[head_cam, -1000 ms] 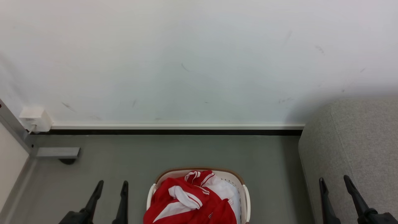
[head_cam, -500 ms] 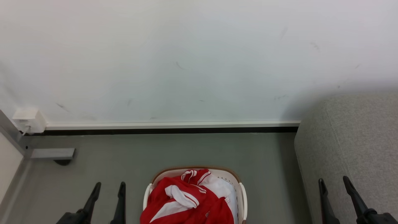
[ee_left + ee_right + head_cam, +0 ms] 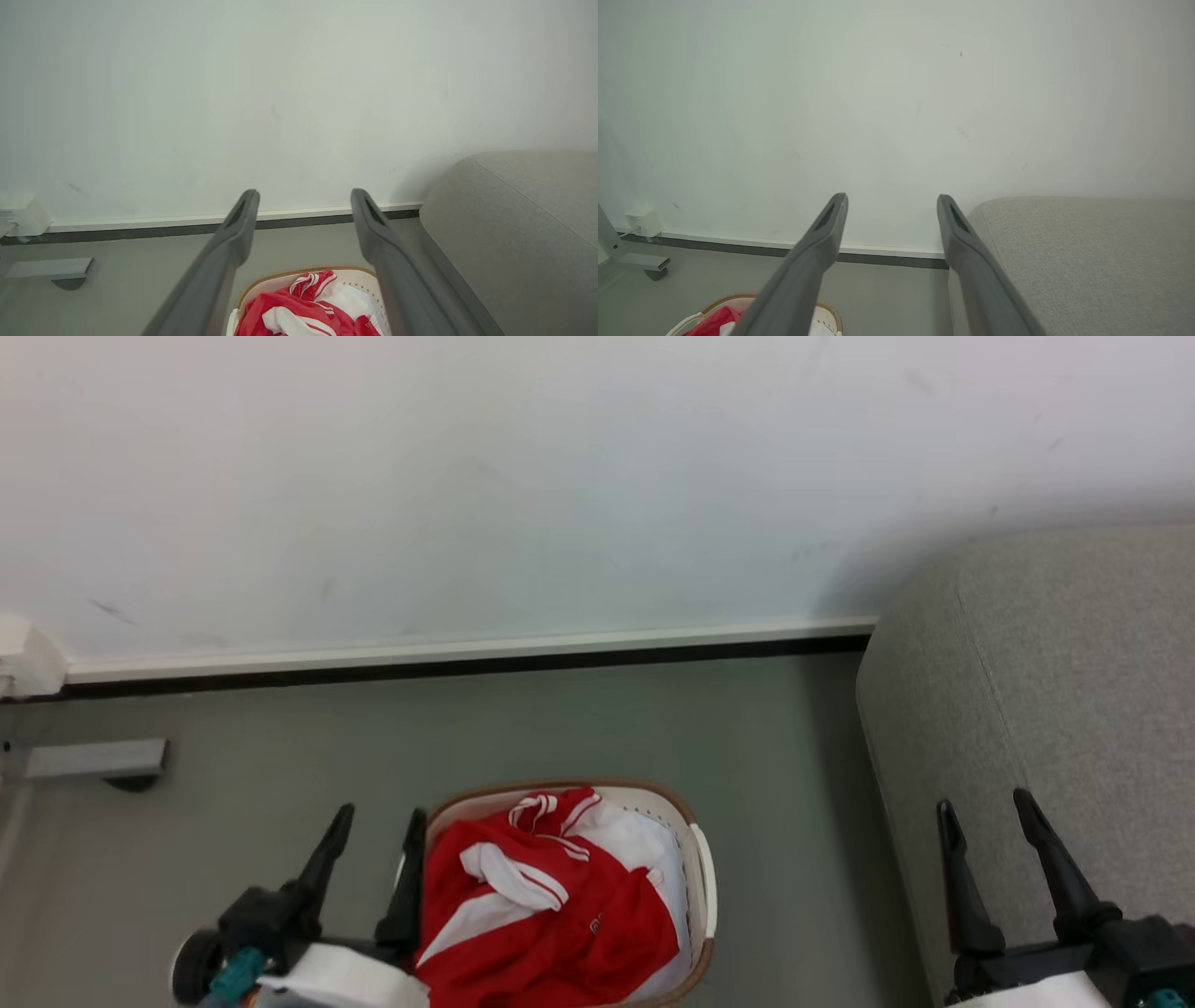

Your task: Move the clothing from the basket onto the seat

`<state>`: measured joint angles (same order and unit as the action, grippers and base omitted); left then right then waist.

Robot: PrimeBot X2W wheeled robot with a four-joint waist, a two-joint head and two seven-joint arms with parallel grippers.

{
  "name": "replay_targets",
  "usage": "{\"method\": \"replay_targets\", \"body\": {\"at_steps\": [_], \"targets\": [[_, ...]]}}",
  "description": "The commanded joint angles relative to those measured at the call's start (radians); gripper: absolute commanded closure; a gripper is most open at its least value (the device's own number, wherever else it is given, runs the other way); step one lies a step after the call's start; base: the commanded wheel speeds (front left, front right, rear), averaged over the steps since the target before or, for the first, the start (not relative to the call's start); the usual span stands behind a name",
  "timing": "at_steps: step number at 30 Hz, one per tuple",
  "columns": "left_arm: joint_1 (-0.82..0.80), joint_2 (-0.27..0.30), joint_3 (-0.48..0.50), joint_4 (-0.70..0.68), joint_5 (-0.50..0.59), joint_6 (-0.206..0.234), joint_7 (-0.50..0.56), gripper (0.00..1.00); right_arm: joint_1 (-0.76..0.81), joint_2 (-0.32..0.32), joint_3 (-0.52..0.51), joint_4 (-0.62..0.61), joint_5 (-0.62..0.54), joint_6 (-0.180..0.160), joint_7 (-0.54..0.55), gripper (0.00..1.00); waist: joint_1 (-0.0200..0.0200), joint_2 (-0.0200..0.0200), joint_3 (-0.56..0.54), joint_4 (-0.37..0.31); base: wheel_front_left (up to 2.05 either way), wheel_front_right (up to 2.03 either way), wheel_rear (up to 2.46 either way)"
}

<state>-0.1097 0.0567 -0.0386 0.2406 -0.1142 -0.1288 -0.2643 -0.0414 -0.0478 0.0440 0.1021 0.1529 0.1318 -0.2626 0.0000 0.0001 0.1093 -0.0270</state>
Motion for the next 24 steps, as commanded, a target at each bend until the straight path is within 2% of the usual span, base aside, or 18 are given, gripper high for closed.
{"method": "replay_targets", "body": {"at_steps": [1, 9, 17, 24], "targets": [[-0.048, 0.022, -0.026, 0.015, 0.006, -0.002, 0.000, 0.00, -0.031, -0.005, 0.006, -0.017, -0.010, -0.002, -0.003, 0.00, 0.0000, -0.0001, 0.089, -0.039, 0.00, 0.00, 0.00], [-0.283, 0.109, -0.174, 0.148, -0.007, -0.001, 0.000, 0.00, -0.157, -0.004, 0.051, -0.086, -0.012, -0.002, -0.002, 0.00, 0.0000, -0.0001, 0.326, -0.099, 0.00, 0.00, 0.00], [-0.534, 0.191, -0.272, 0.392, -0.044, -0.001, 0.000, 0.00, -0.276, -0.003, 0.086, -0.161, 0.011, -0.002, -0.002, 0.00, 0.0000, -0.0001, 0.557, -0.155, 0.00, 0.00, 0.00], [-0.683, 0.222, -0.338, 0.604, -0.079, -0.001, 0.030, 0.00, -0.320, -0.003, 0.098, -0.182, 0.018, -0.002, -0.002, 0.00, 0.0000, -0.0001, 0.653, -0.173, 0.00, 0.00, 0.00]]}}
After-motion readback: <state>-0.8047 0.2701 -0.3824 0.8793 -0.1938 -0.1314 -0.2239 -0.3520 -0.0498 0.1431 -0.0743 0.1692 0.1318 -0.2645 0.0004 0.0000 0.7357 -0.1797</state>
